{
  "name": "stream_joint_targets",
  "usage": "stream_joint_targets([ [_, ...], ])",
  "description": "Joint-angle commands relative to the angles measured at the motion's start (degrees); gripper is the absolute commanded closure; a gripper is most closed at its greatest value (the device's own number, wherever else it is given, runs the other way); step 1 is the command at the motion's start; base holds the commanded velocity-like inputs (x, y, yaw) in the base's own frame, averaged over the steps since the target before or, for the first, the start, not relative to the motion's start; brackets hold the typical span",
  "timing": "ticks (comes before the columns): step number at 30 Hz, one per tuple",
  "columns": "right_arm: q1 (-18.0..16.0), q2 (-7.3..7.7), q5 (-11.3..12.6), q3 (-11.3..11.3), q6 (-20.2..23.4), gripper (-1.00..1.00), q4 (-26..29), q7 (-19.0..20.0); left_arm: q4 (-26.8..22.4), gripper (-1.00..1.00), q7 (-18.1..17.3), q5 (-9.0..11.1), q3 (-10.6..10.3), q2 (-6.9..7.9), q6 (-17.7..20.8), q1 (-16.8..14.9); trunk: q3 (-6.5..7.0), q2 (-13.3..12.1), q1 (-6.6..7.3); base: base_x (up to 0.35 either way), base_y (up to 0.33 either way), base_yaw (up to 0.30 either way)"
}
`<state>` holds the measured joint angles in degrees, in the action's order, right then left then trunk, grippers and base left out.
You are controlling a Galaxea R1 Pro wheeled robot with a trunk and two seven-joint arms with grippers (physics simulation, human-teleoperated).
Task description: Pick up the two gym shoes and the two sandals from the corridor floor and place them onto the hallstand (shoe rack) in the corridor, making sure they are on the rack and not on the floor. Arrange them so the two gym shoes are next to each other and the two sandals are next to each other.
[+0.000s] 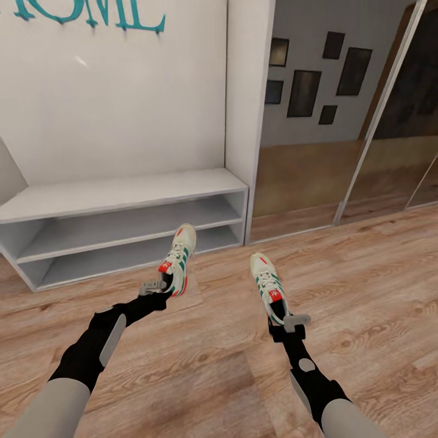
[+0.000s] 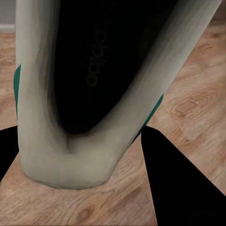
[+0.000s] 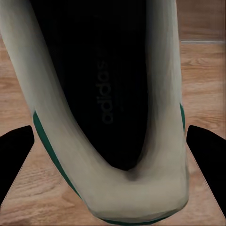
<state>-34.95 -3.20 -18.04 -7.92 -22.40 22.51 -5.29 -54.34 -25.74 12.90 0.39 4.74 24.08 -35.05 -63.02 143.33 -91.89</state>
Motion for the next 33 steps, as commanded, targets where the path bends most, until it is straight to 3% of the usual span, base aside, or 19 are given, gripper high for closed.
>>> stream_joint_targets([
  [1, 0.0, -0.05, -0.6, -0.3, -0.2, 1.0, 0.0, -0.2, 0.0, 1.0, -0.1, 0.4, 0.0, 0.01, 0.4, 0.0, 0.23, 0.0, 0.03, 0.0, 0.0, 0.0],
  [8, 0.0, -0.06, -0.6, -0.3, -0.2, 1.0, -0.1, -0.2, 0.0, 1.0, -0.1, 0.4, 0.0, 0.01, 0.4, 0.0, 1.85, -0.1, 0.21, 0.0, 0.0, 0.0],
  [15, 0.0, -0.06, -0.5, -0.4, -0.3, 1.0, -0.1, -0.2, 0.0, 1.0, -0.1, 0.4, 0.0, 0.01, 0.4, 0.0, 3.11, -2.9, 1.75, 0.0, 0.0, 0.0],
  [21, 0.0, -0.13, -0.5, -0.4, -0.3, 1.0, -0.1, -0.6, 0.0, 1.0, -0.1, 0.4, 0.0, 0.01, 0.4, 0.0, 3.09, -2.9, 1.75, 0.0, 0.0, 0.044],
  [33, 0.0, -0.13, -0.5, -0.4, -0.3, 1.0, -0.1, -0.7, 0.0, 1.0, -0.1, 0.4, 0.0, 0.0, 0.4, 0.0, 2.8, -2.9, 1.75, 0.0, 0.0, 0.269],
])
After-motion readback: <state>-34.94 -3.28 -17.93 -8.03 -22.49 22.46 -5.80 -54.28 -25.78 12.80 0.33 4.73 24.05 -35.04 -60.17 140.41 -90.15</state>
